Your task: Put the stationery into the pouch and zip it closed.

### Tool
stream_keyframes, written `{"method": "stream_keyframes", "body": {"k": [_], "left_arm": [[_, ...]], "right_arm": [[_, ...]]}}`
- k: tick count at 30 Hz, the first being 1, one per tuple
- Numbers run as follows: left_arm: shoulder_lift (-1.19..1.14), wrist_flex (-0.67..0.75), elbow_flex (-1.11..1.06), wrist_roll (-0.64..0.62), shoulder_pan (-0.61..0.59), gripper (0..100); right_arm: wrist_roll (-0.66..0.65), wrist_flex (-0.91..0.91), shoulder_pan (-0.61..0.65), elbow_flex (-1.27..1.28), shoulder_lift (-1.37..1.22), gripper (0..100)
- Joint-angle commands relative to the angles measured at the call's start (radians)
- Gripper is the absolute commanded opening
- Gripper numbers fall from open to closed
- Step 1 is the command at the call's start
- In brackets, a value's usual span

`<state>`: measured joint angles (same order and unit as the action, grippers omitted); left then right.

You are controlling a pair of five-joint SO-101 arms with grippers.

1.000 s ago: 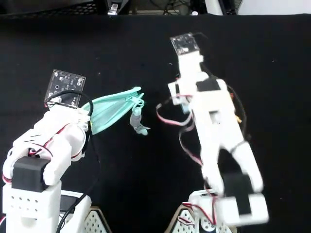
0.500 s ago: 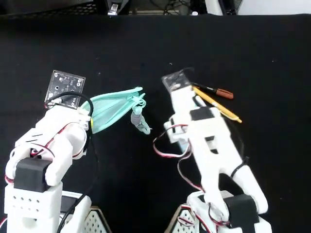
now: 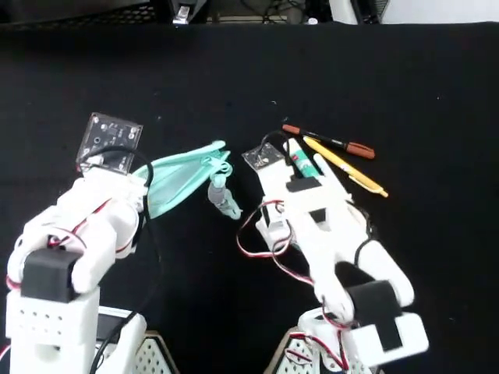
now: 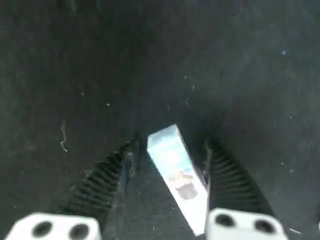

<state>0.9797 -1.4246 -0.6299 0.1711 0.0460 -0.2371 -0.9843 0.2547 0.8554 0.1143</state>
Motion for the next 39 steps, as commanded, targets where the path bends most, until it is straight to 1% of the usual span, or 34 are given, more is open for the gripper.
{"method": "stream_keyframes", "body": {"k": [1, 3, 5, 9, 11, 12, 14, 17, 20, 21, 25, 27, 32, 38, 39], "left_arm": [[-0.133, -0.034, -0.007, 0.011, 0.001, 3], [-0.170, -0.017, -0.007, 0.008, -0.001, 3], [-0.190, 0.003, -0.007, 0.008, -0.001, 3], [-0.196, 0.005, -0.008, 0.006, -0.001, 3], [-0.196, 0.006, -0.010, 0.006, -0.001, 3], [-0.196, 0.006, -0.010, 0.006, -0.001, 3], [-0.196, 0.006, -0.012, 0.006, -0.001, 3], [-0.196, 0.006, -0.012, 0.006, -0.001, 3], [-0.196, 0.006, -0.013, 0.008, -0.001, 3], [-0.196, 0.006, -0.013, 0.008, -0.001, 3], [-0.198, 0.008, -0.015, 0.009, -0.001, 3], [-0.199, 0.008, -0.015, 0.009, -0.001, 3], [-0.199, 0.008, -0.015, 0.009, -0.001, 3], [-0.201, 0.008, -0.016, 0.009, -0.001, 3], [-0.203, 0.008, -0.016, 0.009, -0.001, 3]], "right_arm": [[-0.009, -0.008, 0.011, -0.047, -0.019, 20.8], [-0.011, -0.005, 0.012, -0.050, 0.002, 20.8], [-0.051, -0.003, 0.012, -0.051, 0.031, 20.5], [-0.262, -0.011, 0.005, -0.045, 0.059, 19.3], [-0.364, -0.011, 0.005, -0.044, 0.058, 13.5], [-0.390, -0.011, 0.005, -0.048, 0.054, 9.1], [-0.404, -0.009, 0.005, -0.061, 0.047, 0.8], [-0.405, -0.015, 0.005, -0.074, 0.038, 5.3], [-0.394, -0.031, 0.002, -0.094, 0.050, 0.9], [-0.364, -0.043, -0.006, -0.108, 0.056, 1.5], [-0.095, -0.095, -0.086, -0.193, 0.079, 1.2], [-0.005, -0.143, -0.106, -0.226, 0.067, 1.4], [0.006, -0.269, -0.074, -0.308, -0.076, 1.6], [0.006, -0.307, -0.072, -0.427, -0.298, 1.8], [0.005, -0.308, -0.071, -0.435, -0.315, 3.4]]}}
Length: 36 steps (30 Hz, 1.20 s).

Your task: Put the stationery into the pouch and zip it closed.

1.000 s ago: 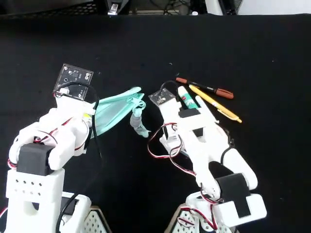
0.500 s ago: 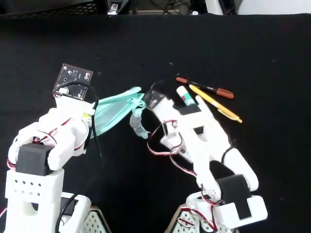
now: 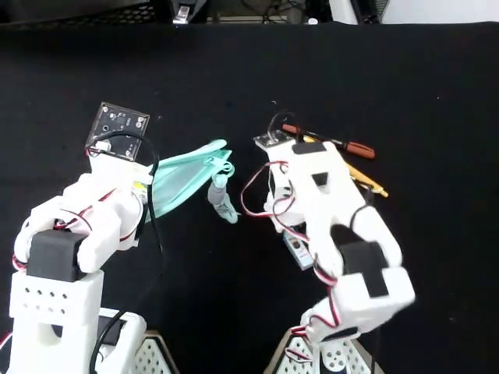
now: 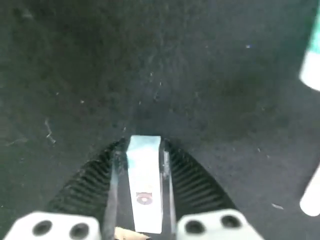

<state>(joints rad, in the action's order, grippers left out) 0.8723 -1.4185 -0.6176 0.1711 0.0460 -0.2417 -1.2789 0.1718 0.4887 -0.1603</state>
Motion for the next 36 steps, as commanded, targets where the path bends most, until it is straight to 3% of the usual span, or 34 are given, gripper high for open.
{"method": "stream_keyframes", "body": {"k": [1, 5, 18, 24, 29, 31, 34, 36], "left_arm": [[-0.097, 0.002, -0.028, 0.009, -0.001, 3], [-0.097, 0.002, -0.028, 0.011, -0.001, 3], [-0.098, 0.002, -0.028, 0.012, -0.001, 3], [-0.098, 0.002, -0.030, 0.012, -0.001, 3], [-0.098, 0.002, -0.030, 0.012, -0.001, 3], [-0.098, 0.002, -0.030, 0.012, -0.001, 3], [-0.098, 0.002, -0.030, 0.012, -0.001, 3], [-0.098, 0.002, -0.030, 0.012, -0.001, 3]], "right_arm": [[0.009, -0.012, 0.012, -0.071, -0.050, 6.2], [-0.072, -0.012, 0.012, -0.071, -0.036, 15.0], [-0.187, -0.071, 0.031, 0.027, 0.133, 15.8], [-0.178, 0.091, 0.126, 0.148, 0.140, 15.6], [-0.163, 0.163, 0.123, 0.182, 0.140, 15.5], [-0.164, 0.166, 0.107, 0.177, 0.142, 13.6], [-0.164, 0.166, 0.068, 0.151, 0.142, 0.5], [-0.166, 0.160, 0.043, 0.139, 0.148, 0.9]]}}
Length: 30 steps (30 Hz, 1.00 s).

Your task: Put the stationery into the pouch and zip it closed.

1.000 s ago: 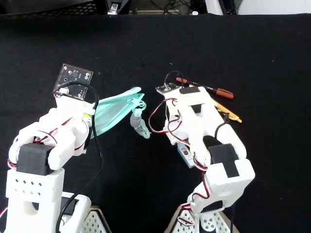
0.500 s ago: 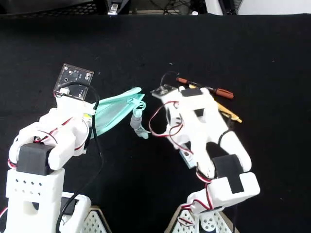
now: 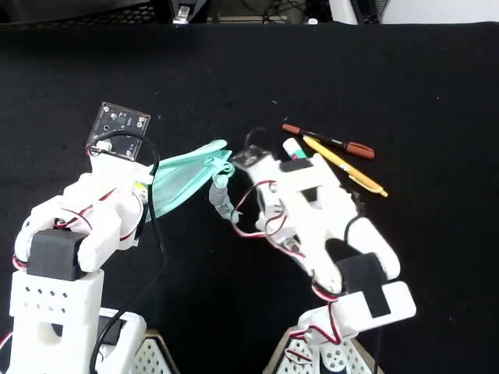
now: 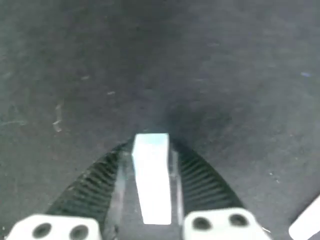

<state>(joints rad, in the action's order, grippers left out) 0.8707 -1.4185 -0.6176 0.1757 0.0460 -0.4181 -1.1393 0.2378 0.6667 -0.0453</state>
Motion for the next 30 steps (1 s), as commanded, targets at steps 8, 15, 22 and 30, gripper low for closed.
{"method": "stream_keyframes", "body": {"k": [8, 15, 22, 30], "left_arm": [[-0.097, 0.002, -0.030, 0.008, -0.001, 3], [-0.097, 0.002, -0.030, 0.006, -0.001, 3], [-0.097, 0.002, -0.030, 0.002, 0.007, 3], [-0.095, 0.002, -0.028, 0.000, 0.007, 3]], "right_arm": [[0.020, -0.083, -0.032, 0.001, 0.499, 1.1], [0.210, -0.094, 0.020, -0.051, 1.067, 1.1], [0.230, 0.135, 0.224, -0.125, 1.241, 1.2], [0.232, 0.347, 0.523, -0.108, 1.194, 1.2]]}}
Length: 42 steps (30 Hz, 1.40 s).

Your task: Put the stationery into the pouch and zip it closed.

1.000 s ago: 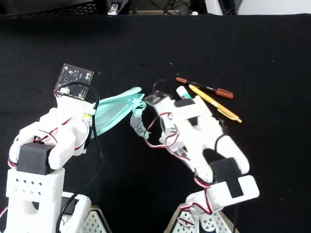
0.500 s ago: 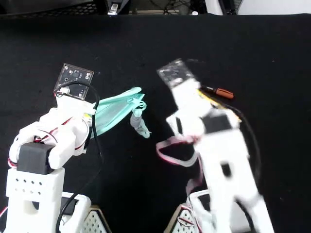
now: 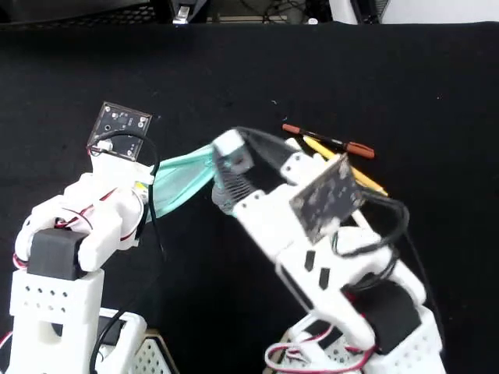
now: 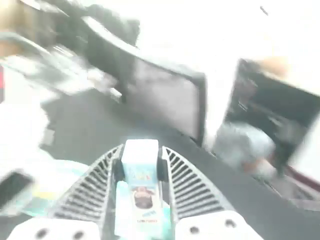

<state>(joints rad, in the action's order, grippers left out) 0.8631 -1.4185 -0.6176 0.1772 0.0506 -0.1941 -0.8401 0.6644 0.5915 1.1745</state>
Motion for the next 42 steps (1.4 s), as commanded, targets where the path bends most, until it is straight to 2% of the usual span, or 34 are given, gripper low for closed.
{"method": "stream_keyframes", "body": {"k": [1, 11, 20, 30, 34, 36, 40, 42], "left_arm": [[-0.086, 0.002, -0.028, -0.002, 0.002, 3], [-0.080, 0.002, -0.028, -0.002, -0.004, 3], [-0.080, 0.002, -0.028, -0.002, -0.004, 3], [-0.083, 0.002, -0.028, -0.002, -0.004, 3], [-0.089, 0.002, -0.028, -0.002, -0.004, 3], [-0.089, 0.003, -0.028, -0.002, -0.004, 3], [-0.089, 0.021, -0.033, -0.002, -0.004, 3], [-0.089, 0.035, -0.045, -0.002, -0.004, 3]], "right_arm": [[0.008, 0.055, 0.118, -0.028, -0.033, 1.2], [0.008, 0.250, 0.140, 0.064, -0.194, 1.2], [0.008, 0.250, 0.137, 0.153, -0.180, 1.2], [0.000, 0.249, 0.133, 0.292, -0.054, 1.5], [0.003, 0.249, 0.075, 0.294, -0.013, 1.8], [0.006, 0.219, 0.038, 0.297, -0.015, 5.9], [0.008, 0.098, 0.043, 0.288, -0.038, 23.7], [0.008, 0.075, 0.069, 0.289, -0.042, 26.2]]}}
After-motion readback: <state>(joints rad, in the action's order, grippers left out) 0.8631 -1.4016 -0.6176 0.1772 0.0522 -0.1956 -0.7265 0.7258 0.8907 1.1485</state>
